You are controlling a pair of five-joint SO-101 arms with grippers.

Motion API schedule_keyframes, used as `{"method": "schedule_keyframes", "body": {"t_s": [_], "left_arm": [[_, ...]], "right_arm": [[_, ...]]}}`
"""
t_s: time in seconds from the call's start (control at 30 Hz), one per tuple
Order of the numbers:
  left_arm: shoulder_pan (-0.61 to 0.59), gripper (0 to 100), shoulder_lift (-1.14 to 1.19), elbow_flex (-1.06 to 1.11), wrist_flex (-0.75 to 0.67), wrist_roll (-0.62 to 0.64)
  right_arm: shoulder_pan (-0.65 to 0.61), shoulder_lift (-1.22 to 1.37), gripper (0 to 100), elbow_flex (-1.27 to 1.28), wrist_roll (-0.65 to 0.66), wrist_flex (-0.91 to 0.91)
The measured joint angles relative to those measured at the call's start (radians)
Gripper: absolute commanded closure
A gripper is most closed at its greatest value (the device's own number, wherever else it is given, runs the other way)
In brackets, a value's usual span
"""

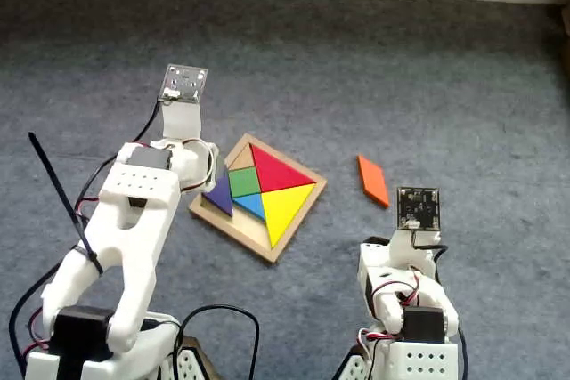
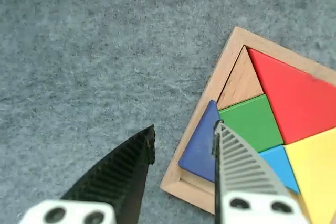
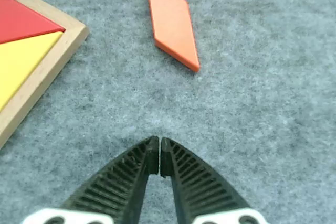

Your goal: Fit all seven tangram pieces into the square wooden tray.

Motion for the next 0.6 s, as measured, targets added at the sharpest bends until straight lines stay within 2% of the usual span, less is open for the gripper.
{"method": "schedule_keyframes", "body": {"t_s": [0.13, 0.3, 0.6], "left_arm": [[0.0, 86, 0.052, -0.002, -0.041, 0.0], [0.0, 87, 0.19, -0.023, -0.072, 0.0], [0.0, 87, 0.232, -0.087, 0.068, 0.0]], "right_arm": [[0.0, 0.0, 97.2, 0.0, 0.0, 0.0], [0.0, 0.0, 97.2, 0.0, 0.0, 0.0], [0.0, 0.0, 97.2, 0.0, 0.0, 0.0]]}}
